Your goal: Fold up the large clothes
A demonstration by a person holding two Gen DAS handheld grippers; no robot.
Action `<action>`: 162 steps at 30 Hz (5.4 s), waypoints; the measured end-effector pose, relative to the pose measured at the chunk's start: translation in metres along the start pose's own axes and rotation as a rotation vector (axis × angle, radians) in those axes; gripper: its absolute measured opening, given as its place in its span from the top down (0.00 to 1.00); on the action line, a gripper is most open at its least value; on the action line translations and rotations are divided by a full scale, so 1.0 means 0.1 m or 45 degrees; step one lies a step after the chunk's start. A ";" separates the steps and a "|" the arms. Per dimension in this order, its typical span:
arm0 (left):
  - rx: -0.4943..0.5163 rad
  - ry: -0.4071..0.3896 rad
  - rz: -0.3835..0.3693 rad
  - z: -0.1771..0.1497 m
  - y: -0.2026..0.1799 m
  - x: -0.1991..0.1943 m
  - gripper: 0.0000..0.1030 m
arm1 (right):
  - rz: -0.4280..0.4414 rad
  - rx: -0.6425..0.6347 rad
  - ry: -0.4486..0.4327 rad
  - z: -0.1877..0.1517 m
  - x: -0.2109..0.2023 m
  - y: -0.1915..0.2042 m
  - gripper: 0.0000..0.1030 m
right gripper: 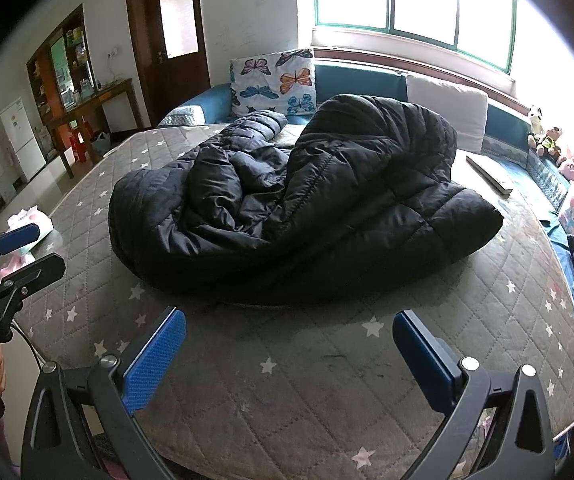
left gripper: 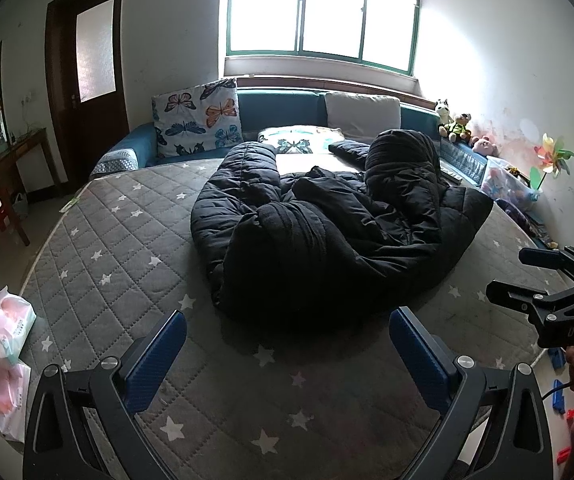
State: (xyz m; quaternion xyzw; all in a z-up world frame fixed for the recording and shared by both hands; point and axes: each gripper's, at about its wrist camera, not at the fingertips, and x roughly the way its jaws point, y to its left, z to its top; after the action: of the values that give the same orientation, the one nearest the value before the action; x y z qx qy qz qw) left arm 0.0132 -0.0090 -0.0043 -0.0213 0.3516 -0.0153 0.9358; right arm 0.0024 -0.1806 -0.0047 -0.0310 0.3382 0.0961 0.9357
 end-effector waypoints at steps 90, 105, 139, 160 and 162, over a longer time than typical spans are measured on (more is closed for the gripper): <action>0.592 0.311 -0.717 -0.39 -0.14 0.56 0.46 | 0.003 0.335 0.180 -0.32 -0.40 -1.06 0.53; 0.551 0.177 -0.746 0.15 -0.44 0.33 0.43 | -0.188 0.197 0.131 0.01 -0.76 -1.11 0.48; 0.227 0.405 -0.598 1.08 -0.17 1.97 0.41 | -0.117 -0.017 0.469 0.76 1.80 -1.09 0.47; 0.011 0.590 -0.672 1.07 -0.15 2.12 0.41 | -0.089 0.218 0.425 0.58 1.57 -1.85 0.44; -0.042 0.617 -0.628 1.17 -0.16 2.33 0.41 | -0.046 0.269 0.422 0.61 1.61 -1.92 0.43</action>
State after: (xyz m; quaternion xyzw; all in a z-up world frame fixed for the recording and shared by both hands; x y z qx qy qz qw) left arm 0.2647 -0.0318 -0.0688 -0.1166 0.5481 -0.2398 0.7927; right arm 0.1999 -0.3360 -0.0622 0.0460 0.4952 0.0368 0.8668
